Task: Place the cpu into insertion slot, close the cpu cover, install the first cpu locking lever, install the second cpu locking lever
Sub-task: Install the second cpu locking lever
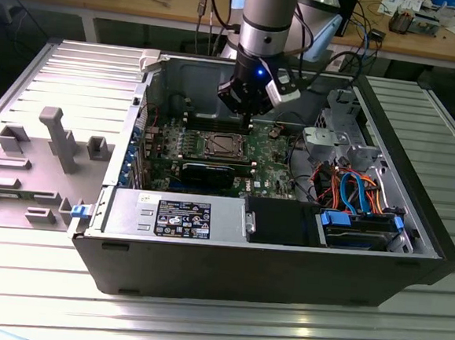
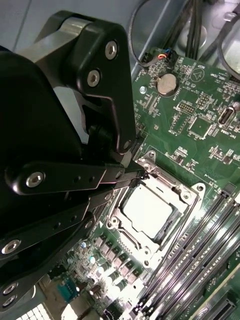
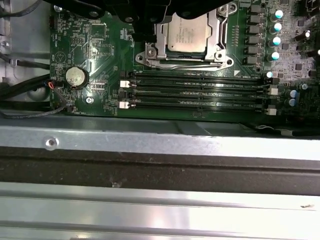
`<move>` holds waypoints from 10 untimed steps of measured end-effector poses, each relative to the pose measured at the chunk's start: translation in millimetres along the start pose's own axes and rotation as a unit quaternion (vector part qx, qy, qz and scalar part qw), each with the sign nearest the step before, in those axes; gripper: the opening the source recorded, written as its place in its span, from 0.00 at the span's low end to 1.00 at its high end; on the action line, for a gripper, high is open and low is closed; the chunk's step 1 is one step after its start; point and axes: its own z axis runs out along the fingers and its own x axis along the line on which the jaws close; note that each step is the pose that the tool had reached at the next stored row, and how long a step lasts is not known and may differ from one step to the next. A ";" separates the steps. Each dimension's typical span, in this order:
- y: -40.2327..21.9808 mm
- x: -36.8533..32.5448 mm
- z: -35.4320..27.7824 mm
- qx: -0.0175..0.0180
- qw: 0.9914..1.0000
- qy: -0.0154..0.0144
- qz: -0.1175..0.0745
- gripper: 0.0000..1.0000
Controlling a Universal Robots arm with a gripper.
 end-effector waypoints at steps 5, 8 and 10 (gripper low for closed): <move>0.0 0.1 0.2 0.003 1.000 0.000 0.010 0.11; -0.2 0.1 0.3 0.002 1.000 0.000 0.011 0.11; -0.9 0.1 0.1 -0.002 1.000 -0.001 0.011 0.11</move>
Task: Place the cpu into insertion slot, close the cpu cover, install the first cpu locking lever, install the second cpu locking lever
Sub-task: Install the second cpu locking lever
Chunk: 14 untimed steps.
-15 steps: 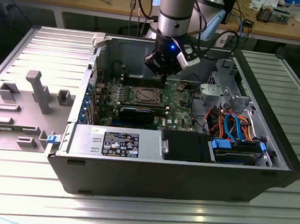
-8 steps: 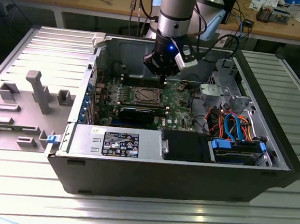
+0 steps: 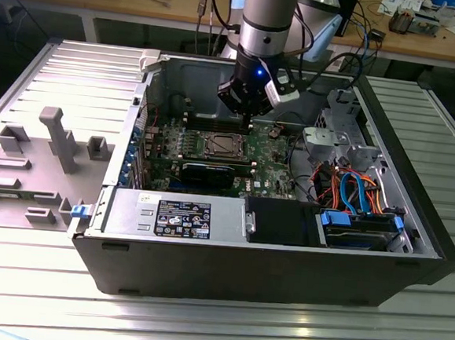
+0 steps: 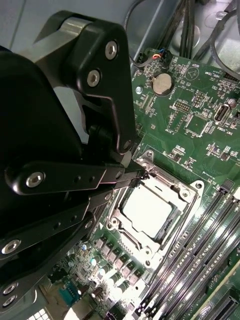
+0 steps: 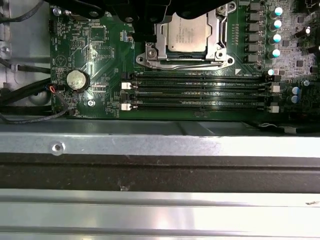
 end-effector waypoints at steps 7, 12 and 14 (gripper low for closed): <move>-2.2 1.0 -0.7 -0.014 1.000 0.000 0.000 0.11; -4.0 2.1 -0.8 -0.029 1.000 0.000 0.000 0.11; -4.6 2.6 -0.8 -0.035 0.999 -0.001 0.001 0.11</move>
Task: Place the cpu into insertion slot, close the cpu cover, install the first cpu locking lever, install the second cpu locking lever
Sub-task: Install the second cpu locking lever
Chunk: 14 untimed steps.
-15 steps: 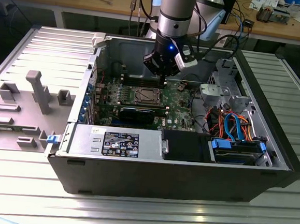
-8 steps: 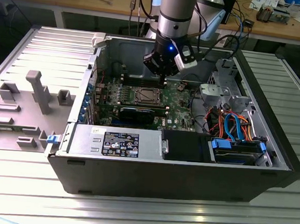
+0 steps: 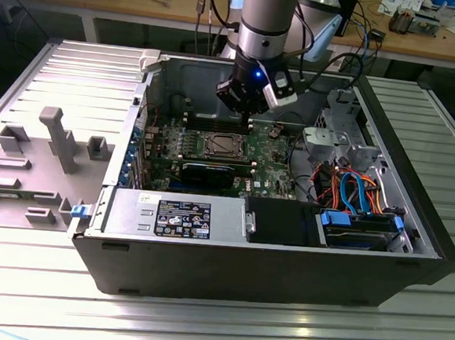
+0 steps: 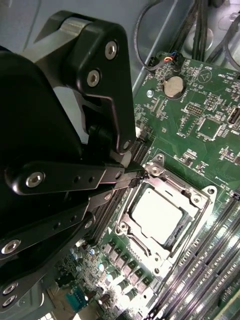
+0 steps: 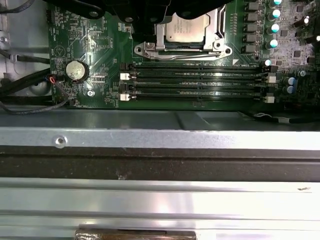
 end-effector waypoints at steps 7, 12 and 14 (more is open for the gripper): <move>-7.2 6.6 -0.9 -0.017 1.000 0.000 0.000 0.11; -17.9 7.6 -2.0 -0.017 1.000 0.000 -0.001 0.11; -21.9 7.7 -2.0 -0.017 1.000 0.000 -0.002 0.11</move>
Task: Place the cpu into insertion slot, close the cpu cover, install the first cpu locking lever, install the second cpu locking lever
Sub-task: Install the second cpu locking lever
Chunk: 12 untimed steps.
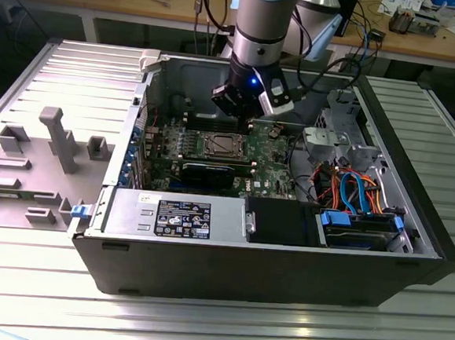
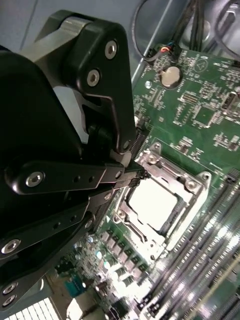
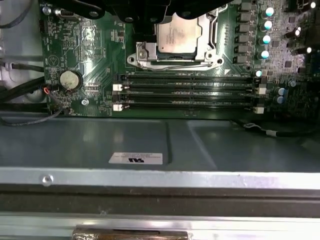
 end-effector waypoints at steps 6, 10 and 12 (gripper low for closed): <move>-7.4 0.2 0.0 0.000 1.000 0.000 -0.002 0.11; -10.6 0.2 0.0 0.000 1.000 0.000 -0.003 0.11; -12.5 0.3 0.0 0.000 1.000 0.001 -0.003 0.11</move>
